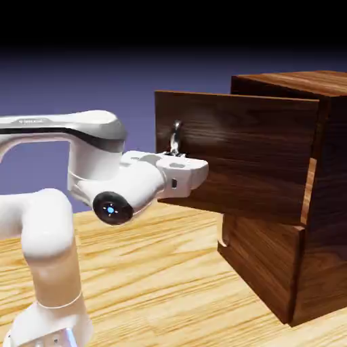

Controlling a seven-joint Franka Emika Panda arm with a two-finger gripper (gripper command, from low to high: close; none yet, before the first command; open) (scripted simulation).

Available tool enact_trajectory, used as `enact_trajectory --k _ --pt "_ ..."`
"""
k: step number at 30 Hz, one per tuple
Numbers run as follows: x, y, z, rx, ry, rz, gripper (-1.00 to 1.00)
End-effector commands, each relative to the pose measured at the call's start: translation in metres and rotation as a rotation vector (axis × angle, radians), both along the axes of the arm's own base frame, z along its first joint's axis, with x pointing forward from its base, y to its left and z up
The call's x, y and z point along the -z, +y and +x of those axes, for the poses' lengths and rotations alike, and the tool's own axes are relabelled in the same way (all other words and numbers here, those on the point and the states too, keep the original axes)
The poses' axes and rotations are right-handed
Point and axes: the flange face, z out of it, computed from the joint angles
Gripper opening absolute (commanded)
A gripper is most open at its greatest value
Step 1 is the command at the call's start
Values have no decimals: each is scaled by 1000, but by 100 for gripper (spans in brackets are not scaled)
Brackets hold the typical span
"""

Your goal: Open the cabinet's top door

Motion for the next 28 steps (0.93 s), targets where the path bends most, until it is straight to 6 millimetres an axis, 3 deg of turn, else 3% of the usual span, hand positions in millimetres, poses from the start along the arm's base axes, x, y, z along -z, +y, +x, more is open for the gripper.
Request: enact_trajectory --k 1,13,26,27,28 --pt "0 -8 -2 -23 0 0 -100" --pt "0 -117 -11 -350 0 0 -100" --pt "0 -219 14 -661 0 0 -100" --pt "0 -219 14 -661 0 0 100" --pt "0 -219 14 -661 0 0 100"
